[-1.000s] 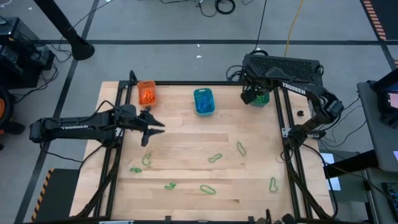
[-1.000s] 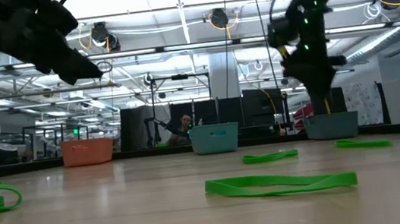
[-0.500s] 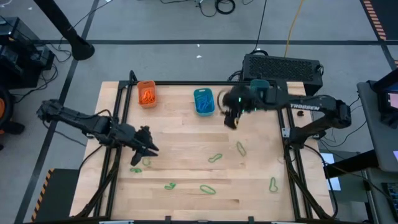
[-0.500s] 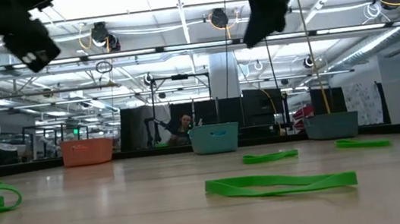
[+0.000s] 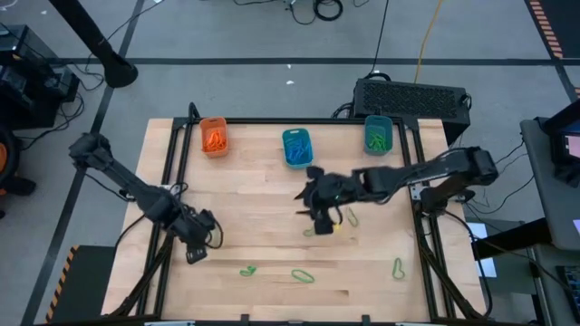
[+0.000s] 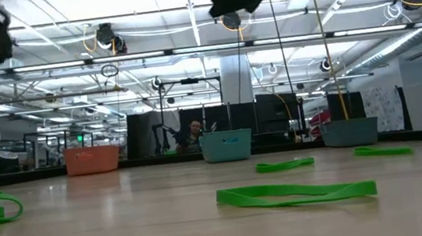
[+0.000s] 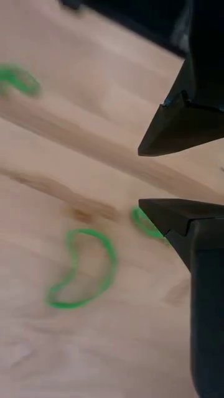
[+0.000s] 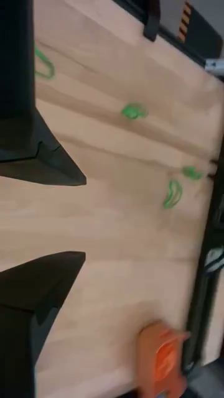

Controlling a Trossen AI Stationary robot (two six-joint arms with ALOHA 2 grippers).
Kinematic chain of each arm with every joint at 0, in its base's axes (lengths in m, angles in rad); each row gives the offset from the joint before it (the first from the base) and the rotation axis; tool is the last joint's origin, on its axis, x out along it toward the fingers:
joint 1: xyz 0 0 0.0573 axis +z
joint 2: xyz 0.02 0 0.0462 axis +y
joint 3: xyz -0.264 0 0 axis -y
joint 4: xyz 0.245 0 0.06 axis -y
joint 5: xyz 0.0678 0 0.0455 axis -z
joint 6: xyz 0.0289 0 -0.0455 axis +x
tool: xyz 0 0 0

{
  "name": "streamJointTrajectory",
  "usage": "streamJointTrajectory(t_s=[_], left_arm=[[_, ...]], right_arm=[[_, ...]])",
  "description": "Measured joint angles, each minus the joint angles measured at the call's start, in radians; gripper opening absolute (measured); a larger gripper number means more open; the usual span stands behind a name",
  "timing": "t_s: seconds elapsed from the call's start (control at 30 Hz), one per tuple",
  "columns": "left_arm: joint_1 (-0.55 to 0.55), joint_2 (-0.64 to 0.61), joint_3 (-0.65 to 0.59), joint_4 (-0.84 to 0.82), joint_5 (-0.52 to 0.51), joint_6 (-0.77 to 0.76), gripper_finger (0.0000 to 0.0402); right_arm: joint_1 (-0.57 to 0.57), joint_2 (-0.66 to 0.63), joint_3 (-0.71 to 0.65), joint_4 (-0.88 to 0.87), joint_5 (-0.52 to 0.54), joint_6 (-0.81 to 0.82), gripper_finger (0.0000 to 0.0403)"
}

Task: Sort rubber bands into baskets
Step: Put the green rubber band into the dark blue bin

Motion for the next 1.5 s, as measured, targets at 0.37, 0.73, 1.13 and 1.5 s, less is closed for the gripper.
streamJointTrajectory(t_s=[0.37,0.73,1.13,1.5], left_arm=[[-0.067,0.195,-0.012,0.005,0.039,-0.021,0.0127],[-0.072,0.355,-0.013,0.005,0.042,0.088,0.0128],[-0.072,0.394,-0.011,0.022,0.052,0.144,0.0034],[-0.072,0.309,0.033,0.050,-0.084,0.181,0.0004]], right_arm=[[0.107,0.267,-0.005,0.376,-0.004,-0.178,0.0175],[0.112,0.302,-0.005,0.394,-0.003,-0.191,0.0175],[0.112,0.302,-0.005,0.394,-0.003,-0.191,0.0175],[0.102,0.292,-0.005,0.407,-0.073,-0.220,0.0175]])
